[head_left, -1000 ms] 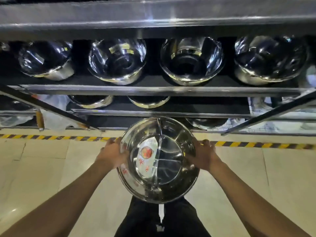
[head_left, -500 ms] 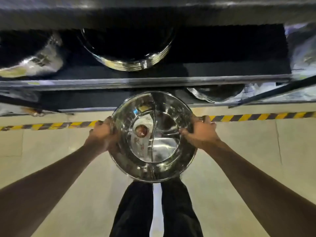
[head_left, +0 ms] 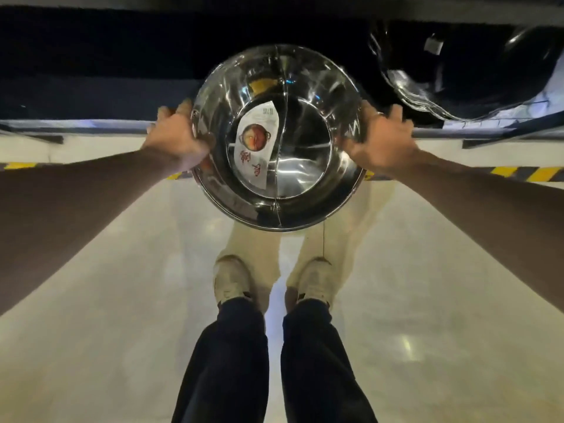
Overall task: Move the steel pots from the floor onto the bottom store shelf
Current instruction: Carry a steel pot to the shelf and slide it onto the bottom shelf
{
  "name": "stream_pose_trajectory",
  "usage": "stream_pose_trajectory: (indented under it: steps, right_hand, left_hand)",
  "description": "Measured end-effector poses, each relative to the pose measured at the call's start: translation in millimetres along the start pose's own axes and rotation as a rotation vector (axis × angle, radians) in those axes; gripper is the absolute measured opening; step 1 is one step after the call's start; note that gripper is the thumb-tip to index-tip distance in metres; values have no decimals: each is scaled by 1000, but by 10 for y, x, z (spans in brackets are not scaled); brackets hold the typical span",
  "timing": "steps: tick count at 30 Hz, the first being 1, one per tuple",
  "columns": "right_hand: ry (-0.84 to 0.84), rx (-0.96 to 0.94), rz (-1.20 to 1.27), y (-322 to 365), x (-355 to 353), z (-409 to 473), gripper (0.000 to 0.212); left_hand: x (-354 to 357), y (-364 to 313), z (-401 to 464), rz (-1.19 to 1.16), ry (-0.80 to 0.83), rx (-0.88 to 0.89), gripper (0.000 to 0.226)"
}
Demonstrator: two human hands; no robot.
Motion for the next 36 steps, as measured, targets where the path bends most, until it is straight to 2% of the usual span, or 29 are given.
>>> stream_pose_trajectory:
  steps: [6,9,12,15,17,18,22,27,33,36]
  right_hand:
    - [11,37,-37,-59,-3,409,90]
    - [83,29,-93,-1,-61,633,95]
    - [139,-12,-105,52,-168,629,86]
    - [3,-3,42,88,-251,292,81]
    - [-81,-15,20,149,-182,-71,78]
    - [-71,-34,-43,183,-105,-262,81]
    - [211,-196,-299,283,395,-785,100]
    - [228,-218,-323,451,578,-594,103]
    - [145,-272,-329,602,435,-34,96]
    - [159,-256,-327,660,296,232,88]
  left_hand:
    - [-46,-328,293,44,-74,49,52]
    - [-85,-375,289,13,-104,46,60]
    - [18,-306,33,91,-119,59,72]
    - [210,-213,-356,102,-51,35,75]
    - [340,-165,-570,91,13,42,74]
    - [396,-154,-658,102,40,64,76]
    - [561,-119,-836,342,98,159,93]
    - [568,-193,-666,462,114,166,77]
    - [406,-248,-181,457,102,134,70]
    - [286,-312,36,435,93,149,70]
Point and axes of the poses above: each hand's wrist, its own z-axis towards the middle knuckle, its own x-axis out of the palm, y = z × x, the point moved 4 cm from there along z, towards the middle knuckle, and after that the axes turned 5 degrees about -x, right-handed, at the moved point
